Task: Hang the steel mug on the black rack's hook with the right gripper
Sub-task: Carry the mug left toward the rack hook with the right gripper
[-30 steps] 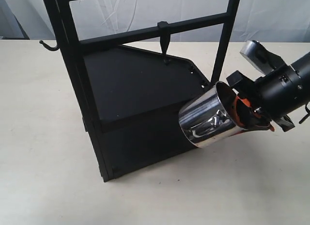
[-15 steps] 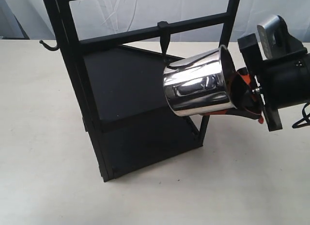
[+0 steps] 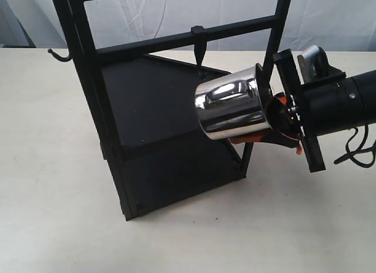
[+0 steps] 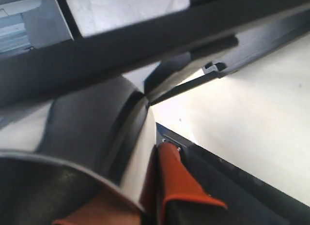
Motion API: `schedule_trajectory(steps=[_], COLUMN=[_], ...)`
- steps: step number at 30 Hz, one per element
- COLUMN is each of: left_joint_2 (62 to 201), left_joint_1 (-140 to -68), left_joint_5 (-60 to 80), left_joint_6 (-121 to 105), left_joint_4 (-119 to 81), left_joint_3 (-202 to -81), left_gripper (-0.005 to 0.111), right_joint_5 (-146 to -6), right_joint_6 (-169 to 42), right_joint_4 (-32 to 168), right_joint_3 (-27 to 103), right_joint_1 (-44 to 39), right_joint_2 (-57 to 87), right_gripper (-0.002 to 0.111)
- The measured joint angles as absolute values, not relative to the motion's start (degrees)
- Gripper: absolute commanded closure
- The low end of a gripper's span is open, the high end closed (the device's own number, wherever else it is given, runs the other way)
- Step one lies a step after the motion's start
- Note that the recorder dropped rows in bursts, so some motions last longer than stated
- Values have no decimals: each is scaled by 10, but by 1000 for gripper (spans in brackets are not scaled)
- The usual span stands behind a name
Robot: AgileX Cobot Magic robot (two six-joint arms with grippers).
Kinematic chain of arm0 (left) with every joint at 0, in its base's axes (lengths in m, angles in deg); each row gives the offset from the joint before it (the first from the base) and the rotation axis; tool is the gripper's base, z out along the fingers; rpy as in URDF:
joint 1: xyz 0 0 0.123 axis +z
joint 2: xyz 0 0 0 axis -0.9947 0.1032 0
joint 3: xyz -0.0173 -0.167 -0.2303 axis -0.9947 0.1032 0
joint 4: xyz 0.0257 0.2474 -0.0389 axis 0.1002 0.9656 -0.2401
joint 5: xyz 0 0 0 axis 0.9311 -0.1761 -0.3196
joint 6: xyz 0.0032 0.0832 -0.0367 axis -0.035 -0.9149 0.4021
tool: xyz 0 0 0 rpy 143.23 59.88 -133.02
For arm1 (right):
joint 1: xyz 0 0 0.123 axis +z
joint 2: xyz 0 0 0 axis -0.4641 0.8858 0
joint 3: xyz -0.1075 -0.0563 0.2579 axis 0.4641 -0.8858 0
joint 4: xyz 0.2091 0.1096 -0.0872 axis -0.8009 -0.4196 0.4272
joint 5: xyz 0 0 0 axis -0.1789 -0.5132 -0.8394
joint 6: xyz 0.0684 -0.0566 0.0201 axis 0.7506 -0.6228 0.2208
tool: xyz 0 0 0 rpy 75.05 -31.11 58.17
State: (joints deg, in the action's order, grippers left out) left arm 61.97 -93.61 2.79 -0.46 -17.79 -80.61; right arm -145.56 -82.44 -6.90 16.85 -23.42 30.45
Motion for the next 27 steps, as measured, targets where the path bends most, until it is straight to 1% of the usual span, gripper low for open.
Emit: schedule_trajectory(steps=[8,18,27], left_joint_2=[620,620,620], left_joint_1=[-936,-936,-936], left_joint_5=[28,28,28], left_joint_6=[-5,-5,-5], left_joint_4=[-178,-178,-178], left_joint_3=[-806,-806,-806], left_gripper=[105,105,105], right_joint_5=[-1452,-1444,-1375], right_joint_6=[-806,-801,-795], right_joint_4=[-151,-187,-144], right_joint_3=[169,169,172], right_joint_1=[-178,-174,-172], right_joint_2=[316,326,326], right_gripper=[109,109,109])
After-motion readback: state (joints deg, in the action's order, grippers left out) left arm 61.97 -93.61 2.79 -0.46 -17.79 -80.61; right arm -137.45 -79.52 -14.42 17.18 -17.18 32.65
